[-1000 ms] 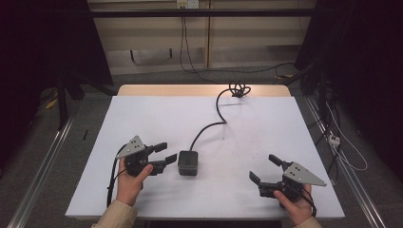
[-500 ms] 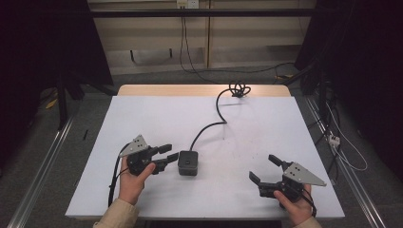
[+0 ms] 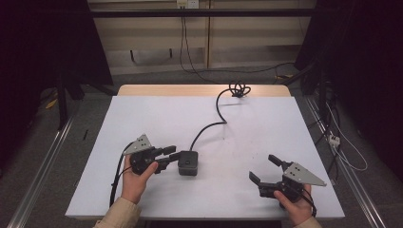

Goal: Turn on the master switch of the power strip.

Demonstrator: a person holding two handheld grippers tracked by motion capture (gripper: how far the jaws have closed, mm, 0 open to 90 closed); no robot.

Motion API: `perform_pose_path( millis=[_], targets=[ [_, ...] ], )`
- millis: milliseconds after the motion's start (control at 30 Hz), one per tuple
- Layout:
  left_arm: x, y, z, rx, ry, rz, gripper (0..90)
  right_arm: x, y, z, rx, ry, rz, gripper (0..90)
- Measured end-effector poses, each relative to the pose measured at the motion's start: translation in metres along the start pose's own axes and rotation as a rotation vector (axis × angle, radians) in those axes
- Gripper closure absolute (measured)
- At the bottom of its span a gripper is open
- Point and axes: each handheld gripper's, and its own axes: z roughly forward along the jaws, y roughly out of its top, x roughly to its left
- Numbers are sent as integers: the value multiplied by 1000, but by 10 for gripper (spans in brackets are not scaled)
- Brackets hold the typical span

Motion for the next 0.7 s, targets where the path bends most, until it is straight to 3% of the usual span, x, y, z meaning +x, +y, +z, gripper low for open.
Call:
perform_pose_path(
  millis=[700],
  targets=[
    [-2,4,6,20,-17,12,765,0,0,0,1,8,-3,54]
  ],
)
